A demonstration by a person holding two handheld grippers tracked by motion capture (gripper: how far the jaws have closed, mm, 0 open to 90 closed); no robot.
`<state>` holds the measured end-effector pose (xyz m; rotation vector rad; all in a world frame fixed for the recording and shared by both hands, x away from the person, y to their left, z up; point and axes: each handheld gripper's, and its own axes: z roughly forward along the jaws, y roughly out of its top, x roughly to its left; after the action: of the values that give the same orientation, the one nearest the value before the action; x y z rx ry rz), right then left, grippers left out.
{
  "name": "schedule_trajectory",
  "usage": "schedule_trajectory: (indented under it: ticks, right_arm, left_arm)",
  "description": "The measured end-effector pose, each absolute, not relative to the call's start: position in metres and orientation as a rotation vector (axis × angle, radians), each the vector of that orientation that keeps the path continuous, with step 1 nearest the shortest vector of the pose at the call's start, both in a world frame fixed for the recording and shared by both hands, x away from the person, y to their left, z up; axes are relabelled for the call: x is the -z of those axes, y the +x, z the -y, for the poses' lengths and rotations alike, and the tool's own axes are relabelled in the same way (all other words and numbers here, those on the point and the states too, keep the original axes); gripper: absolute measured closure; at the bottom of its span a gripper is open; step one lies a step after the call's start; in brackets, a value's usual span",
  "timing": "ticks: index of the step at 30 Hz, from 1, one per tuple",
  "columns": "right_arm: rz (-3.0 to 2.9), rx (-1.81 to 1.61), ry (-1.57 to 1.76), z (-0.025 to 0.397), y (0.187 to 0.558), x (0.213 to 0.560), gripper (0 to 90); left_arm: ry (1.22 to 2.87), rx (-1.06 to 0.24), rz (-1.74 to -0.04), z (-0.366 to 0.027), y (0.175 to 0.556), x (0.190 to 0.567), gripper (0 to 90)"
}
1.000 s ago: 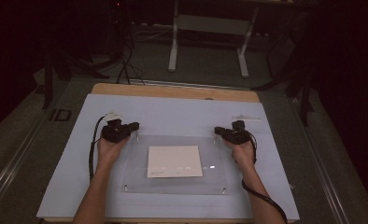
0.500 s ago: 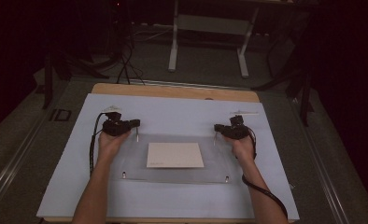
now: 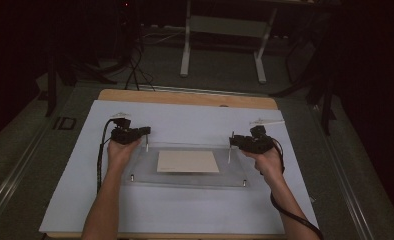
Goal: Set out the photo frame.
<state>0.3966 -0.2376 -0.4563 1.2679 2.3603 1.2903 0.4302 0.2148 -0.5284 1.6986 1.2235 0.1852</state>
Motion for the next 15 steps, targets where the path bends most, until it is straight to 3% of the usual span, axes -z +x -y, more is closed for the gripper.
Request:
schedule_trajectory:
  ticks: [9,15]
  right_arm:
    - [-2.456,-1.344,1.038,0.220,0.348,0.421,89.3]
    - [-2.495,-1.389,0.901,0.208,0.316,0.401,90.0]
  left_arm:
    - [1.690,-0.179,-1.239,-0.214,0.432,0.529,86.0]
    - [1.689,-0.181,-1.246,-0.214,0.432,0.529,86.0]
